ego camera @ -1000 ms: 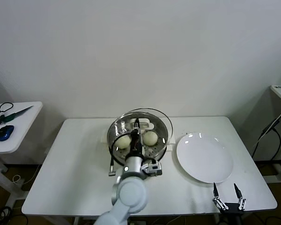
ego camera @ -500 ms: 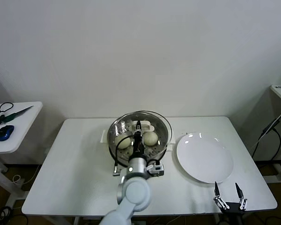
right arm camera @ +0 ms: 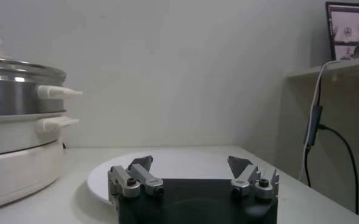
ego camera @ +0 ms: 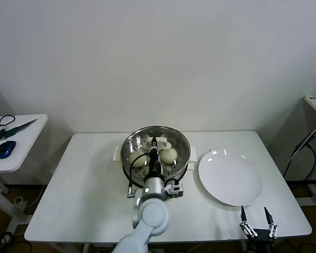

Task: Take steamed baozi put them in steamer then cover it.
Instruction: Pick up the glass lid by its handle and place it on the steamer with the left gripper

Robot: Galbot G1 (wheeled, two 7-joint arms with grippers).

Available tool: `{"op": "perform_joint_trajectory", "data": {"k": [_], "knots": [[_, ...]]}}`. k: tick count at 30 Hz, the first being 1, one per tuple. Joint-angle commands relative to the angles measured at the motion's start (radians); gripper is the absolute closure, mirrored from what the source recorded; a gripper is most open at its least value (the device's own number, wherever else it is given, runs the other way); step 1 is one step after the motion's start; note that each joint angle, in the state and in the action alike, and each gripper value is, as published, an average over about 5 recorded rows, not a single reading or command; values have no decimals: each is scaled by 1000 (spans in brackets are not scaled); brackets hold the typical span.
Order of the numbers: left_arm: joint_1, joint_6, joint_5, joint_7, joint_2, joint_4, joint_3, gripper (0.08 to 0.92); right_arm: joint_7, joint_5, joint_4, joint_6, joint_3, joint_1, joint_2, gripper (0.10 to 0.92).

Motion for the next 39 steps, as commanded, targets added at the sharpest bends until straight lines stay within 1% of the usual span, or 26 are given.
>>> {"op": "perform_joint_trajectory", "data": {"k": [1, 18, 22, 24, 31, 36, 37, 39], "knots": [[4, 0, 2, -7, 0, 7, -10, 866, -4, -2, -3, 3, -2, 1, 2, 203], [22, -10, -13, -48, 7, 15, -25, 866, -5, -23, 3, 11, -3, 1, 14, 203], [25, -7, -32, -40, 17, -3, -21, 863, -10, -24, 7, 10, -2, -1, 13, 203], [26, -4, -53, -26, 26, -21, -17, 840, -14, -23, 8, 9, -2, -2, 13, 203], [38, 7, -129, 7, 71, -117, 0, 653, -28, -23, 14, 2, -4, -1, 13, 203], [74, 9, -214, 14, 114, -230, 13, 506, -41, -20, 26, -24, -8, -1, 15, 203], [83, 4, -241, 4, 125, -253, 13, 480, -36, -16, 30, -32, -9, -1, 16, 203], [106, -19, -338, -46, 153, -308, 4, 419, -4, 6, 44, -48, -13, -2, 18, 203]]}}
